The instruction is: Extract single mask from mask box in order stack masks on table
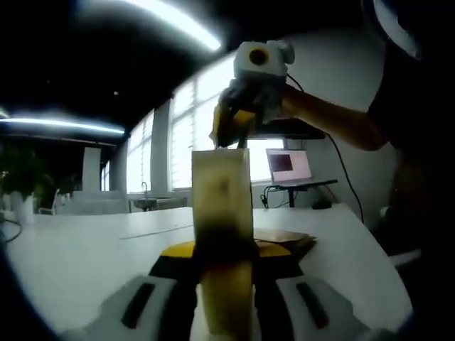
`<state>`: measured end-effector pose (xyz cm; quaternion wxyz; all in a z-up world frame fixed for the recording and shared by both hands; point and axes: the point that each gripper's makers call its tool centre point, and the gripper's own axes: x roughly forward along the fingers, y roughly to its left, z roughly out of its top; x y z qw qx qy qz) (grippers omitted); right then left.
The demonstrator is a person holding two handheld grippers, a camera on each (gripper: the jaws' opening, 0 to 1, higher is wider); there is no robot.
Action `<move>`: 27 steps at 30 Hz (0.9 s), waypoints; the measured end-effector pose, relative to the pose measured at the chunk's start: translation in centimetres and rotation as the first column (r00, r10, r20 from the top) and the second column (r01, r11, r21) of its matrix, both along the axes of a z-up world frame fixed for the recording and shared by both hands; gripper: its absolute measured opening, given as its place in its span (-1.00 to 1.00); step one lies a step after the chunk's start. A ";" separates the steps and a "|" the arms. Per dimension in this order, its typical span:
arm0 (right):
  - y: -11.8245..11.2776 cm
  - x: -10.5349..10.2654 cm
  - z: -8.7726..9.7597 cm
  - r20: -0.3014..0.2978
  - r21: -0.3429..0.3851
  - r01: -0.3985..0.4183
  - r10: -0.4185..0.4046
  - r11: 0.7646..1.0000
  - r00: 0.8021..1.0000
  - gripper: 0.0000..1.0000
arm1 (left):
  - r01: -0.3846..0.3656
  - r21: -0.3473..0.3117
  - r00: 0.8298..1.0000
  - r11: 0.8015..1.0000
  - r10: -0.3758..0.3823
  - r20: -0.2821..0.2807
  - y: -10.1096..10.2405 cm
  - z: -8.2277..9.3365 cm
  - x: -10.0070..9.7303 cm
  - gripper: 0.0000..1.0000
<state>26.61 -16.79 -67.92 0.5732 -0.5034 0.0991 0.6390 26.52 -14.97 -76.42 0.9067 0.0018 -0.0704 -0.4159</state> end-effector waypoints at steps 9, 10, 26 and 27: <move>-0.1 0.4 2.3 0.017 0.118 0.038 -0.041 0.992 0.999 -1.00 | -0.003 0.001 1.000 1.000 0.003 0.000 0.0 0.0 0.0 -0.36; -0.1 0.4 2.4 0.018 0.127 0.043 -0.046 0.991 0.999 -1.00 | -0.003 0.001 1.000 1.000 0.003 0.000 0.0 0.0 0.0 -0.36; -0.8 0.7 4.0 -0.013 0.296 0.156 -0.159 0.942 0.987 -1.00 | 0.001 0.003 1.000 1.000 -0.001 0.000 0.0 0.0 0.0 -0.37; -0.7 0.7 4.0 -0.015 0.300 0.158 -0.161 0.941 0.987 -1.00 | 0.001 0.002 1.000 1.000 -0.001 -0.001 0.1 0.0 0.0 -0.37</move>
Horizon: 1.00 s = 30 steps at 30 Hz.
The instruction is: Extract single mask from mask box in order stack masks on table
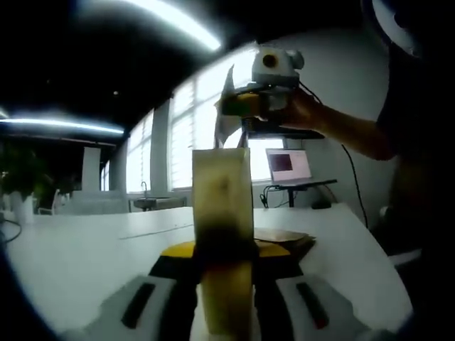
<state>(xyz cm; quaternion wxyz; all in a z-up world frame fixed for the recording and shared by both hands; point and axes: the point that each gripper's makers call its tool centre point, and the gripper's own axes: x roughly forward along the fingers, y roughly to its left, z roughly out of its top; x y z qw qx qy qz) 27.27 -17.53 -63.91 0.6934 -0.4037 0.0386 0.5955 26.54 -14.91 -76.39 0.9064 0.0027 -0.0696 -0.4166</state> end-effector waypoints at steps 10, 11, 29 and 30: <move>0.0 0.0 0.0 0.020 0.025 0.018 -0.019 1.000 1.000 -1.00 | 0.002 -0.002 1.000 1.000 -0.002 -0.002 0.0 0.0 0.1 -0.37; 0.0 0.1 0.0 0.021 0.032 0.027 -0.028 0.999 0.999 -1.00 | 0.002 -0.001 1.000 1.000 -0.002 -0.002 0.0 0.0 0.1 -0.37; -1.8 0.6 3.1 0.014 0.200 0.146 -0.151 0.969 0.988 -1.00 | 0.001 0.000 1.000 1.000 -0.001 -0.001 0.0 0.0 0.0 -0.37; -1.9 0.6 3.2 0.017 0.209 0.149 -0.156 0.967 0.988 -1.00 | 0.001 0.000 1.000 1.000 -0.001 -0.001 0.0 0.0 0.0 -0.37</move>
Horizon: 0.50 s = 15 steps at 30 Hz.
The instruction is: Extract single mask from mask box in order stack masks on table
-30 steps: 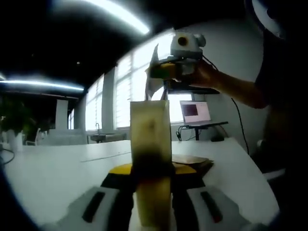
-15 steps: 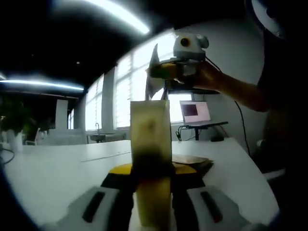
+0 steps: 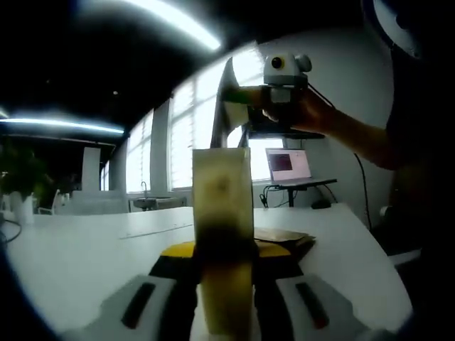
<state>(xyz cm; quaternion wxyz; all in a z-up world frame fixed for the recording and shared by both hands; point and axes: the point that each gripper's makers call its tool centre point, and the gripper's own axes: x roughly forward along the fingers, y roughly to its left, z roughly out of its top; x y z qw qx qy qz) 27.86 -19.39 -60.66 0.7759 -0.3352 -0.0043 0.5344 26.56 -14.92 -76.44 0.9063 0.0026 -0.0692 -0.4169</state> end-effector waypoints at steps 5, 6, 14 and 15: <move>-0.4 -0.1 0.4 0.014 0.018 0.018 -0.018 1.000 1.000 -1.00 | 0.001 -0.001 1.000 1.000 -0.001 0.000 0.0 0.0 0.0 -0.37; -0.5 -0.1 0.5 0.012 0.026 0.022 -0.022 0.999 1.000 -1.00 | 0.001 -0.001 1.000 1.000 -0.001 0.000 0.1 0.0 0.0 -0.37; -1.5 -0.1 2.2 0.037 0.085 0.054 -0.057 0.995 0.998 -1.00 | 0.000 -0.001 1.000 1.000 0.000 -0.002 0.1 0.0 0.0 -0.37; -1.6 -0.2 2.4 0.040 0.087 0.056 -0.060 0.995 0.997 -1.00 | -0.001 -0.001 1.000 1.000 0.001 -0.002 0.1 0.0 0.0 -0.37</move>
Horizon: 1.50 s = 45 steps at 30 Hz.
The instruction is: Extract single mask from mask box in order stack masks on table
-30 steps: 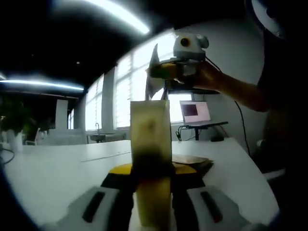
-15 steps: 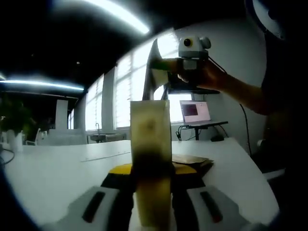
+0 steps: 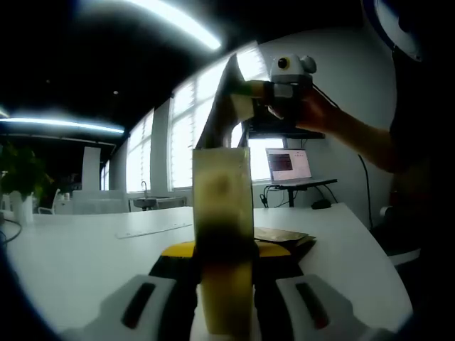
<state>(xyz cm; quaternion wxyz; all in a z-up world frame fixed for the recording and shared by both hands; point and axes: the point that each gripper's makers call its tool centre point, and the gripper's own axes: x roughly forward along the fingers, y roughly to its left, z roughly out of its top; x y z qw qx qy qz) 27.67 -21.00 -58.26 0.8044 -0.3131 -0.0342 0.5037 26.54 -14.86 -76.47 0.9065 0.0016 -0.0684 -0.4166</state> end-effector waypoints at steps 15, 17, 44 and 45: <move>-2.7 -0.6 3.0 0.052 0.119 0.066 -0.073 0.991 0.996 -1.00 | 0.000 -0.001 1.000 1.000 0.000 -0.001 0.0 0.0 0.0 -0.37; -2.9 -0.9 3.5 0.062 0.132 0.071 -0.080 0.989 0.995 -1.00 | 0.000 -0.001 1.000 1.000 0.000 -0.001 0.0 0.0 0.0 -0.37; -7.4 -0.8 7.3 0.131 0.253 0.205 -0.243 0.946 0.961 -1.00 | 0.000 -0.001 1.000 1.000 0.000 -0.002 -0.1 0.1 -0.1 -0.37; -7.5 -0.8 7.1 0.131 0.251 0.211 -0.250 0.945 0.959 -1.00 | 0.000 -0.001 1.000 1.000 0.000 -0.002 -0.1 0.0 -0.1 -0.37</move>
